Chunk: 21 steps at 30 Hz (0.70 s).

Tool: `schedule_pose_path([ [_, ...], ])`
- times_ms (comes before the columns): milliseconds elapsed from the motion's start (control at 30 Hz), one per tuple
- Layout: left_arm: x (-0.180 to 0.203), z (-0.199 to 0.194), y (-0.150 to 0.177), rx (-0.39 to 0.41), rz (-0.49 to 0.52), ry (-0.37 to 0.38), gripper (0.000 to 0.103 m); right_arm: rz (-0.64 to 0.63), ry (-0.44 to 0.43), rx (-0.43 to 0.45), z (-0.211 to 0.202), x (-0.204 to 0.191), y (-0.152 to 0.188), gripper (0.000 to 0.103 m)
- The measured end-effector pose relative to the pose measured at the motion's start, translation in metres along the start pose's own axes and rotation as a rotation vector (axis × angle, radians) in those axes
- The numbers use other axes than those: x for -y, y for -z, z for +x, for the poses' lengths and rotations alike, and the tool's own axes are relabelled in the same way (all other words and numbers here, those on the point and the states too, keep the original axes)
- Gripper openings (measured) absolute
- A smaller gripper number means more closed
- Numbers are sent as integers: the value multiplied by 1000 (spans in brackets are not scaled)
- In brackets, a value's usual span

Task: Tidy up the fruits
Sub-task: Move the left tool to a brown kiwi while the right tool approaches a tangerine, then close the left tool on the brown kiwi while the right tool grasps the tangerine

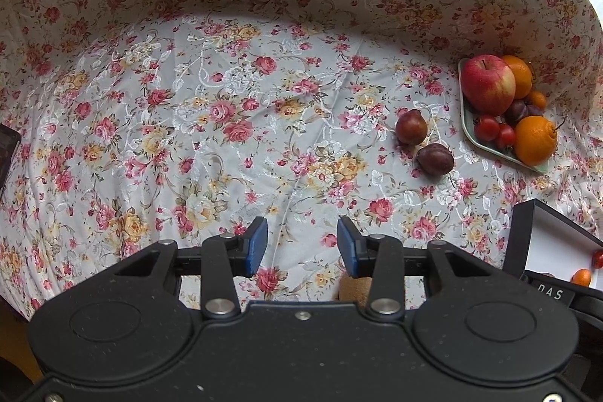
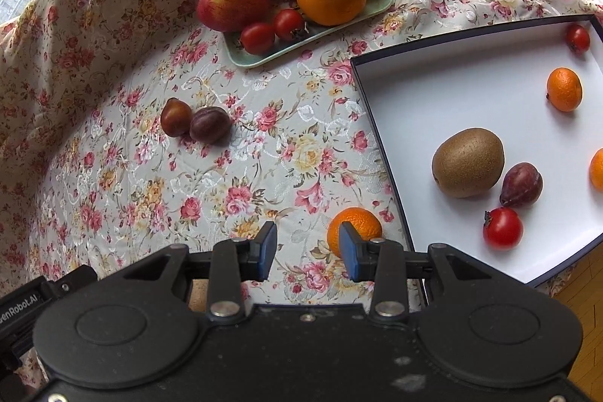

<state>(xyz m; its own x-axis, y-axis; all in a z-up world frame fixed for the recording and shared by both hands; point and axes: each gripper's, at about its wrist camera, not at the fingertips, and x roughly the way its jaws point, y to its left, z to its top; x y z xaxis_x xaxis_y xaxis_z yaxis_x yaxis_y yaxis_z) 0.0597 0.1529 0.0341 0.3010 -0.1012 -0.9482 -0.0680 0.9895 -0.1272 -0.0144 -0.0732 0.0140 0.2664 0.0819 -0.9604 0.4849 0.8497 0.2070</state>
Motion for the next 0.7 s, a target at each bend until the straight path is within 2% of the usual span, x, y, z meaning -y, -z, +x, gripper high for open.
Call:
schedule_pose_path([
  [133,0,-1,0,-4,-2,10,50,-21,14,5,6,2,1,38],
  [300,0,-3,0,0,-4,17,50,-97,116,49,9,-6,4,38],
  [433,0,-4,-1,-2,-8,29,50,-127,135,17,17,-7,5,38],
  [700,0,-4,-1,-7,-15,39,49,-101,164,-23,30,-4,7,38],
])
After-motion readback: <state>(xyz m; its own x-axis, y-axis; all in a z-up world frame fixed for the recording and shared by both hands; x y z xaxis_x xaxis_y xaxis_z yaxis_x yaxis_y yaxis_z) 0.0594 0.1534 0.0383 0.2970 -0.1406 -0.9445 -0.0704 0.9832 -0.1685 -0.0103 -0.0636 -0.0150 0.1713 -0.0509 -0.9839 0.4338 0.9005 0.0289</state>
